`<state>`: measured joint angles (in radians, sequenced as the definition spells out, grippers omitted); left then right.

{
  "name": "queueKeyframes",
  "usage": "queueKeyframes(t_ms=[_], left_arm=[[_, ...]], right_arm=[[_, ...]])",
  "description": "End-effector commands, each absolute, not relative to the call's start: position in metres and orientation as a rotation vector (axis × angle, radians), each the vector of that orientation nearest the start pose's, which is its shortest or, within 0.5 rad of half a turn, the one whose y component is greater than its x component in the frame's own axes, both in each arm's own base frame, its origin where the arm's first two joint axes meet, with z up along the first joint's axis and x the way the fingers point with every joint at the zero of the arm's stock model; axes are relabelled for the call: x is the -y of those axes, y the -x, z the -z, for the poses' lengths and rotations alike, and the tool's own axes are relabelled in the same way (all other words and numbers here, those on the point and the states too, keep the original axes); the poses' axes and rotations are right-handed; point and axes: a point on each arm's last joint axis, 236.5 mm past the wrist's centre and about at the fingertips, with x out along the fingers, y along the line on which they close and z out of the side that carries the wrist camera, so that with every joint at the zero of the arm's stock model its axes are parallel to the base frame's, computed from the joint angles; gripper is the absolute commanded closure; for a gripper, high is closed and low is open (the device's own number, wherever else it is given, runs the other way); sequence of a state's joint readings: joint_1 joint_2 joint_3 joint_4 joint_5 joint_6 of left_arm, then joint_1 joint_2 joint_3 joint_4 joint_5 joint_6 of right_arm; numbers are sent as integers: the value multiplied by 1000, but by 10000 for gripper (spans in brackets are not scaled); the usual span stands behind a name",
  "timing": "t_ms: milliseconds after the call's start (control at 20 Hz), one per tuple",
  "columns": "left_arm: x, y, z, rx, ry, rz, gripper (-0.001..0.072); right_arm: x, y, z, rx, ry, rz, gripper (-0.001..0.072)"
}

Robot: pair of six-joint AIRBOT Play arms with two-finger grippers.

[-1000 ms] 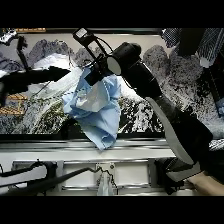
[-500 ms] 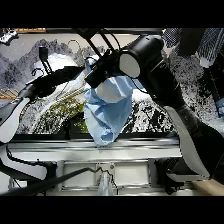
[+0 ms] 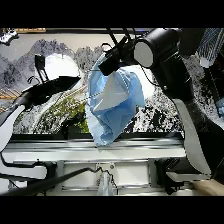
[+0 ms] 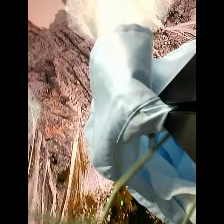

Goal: Fold the clothes and pants, and hang the long-sleeved shirts on hangers.

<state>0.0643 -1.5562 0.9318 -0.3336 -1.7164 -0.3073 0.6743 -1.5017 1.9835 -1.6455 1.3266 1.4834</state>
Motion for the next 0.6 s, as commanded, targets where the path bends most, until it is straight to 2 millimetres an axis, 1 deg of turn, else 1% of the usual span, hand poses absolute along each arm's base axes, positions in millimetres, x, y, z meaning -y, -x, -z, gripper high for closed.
queueKeyframes(t_ms=[0,50,150,250,350,450,550], left_arm=[[186,-349,-166,-380,1000,1414,702],[187,-350,-167,-379,987,1386,701],[194,-358,-165,-386,954,1323,701],[204,-369,-162,-393,951,1269,701],[215,-375,-159,-402,969,1242,701],[223,-376,-157,-406,980,1250,701],[222,-376,-157,-397,988,1258,701]], right_arm=[[-299,-397,-214,-780,389,-622,687],[-304,-392,-214,-791,371,-649,687],[-319,-373,-213,-827,332,-723,687],[-334,-350,-211,-853,340,-787,687],[-352,-322,-212,-859,378,-850,687],[-368,-296,-219,-843,406,-910,688],[-381,-275,-227,-816,419,-959,688]])
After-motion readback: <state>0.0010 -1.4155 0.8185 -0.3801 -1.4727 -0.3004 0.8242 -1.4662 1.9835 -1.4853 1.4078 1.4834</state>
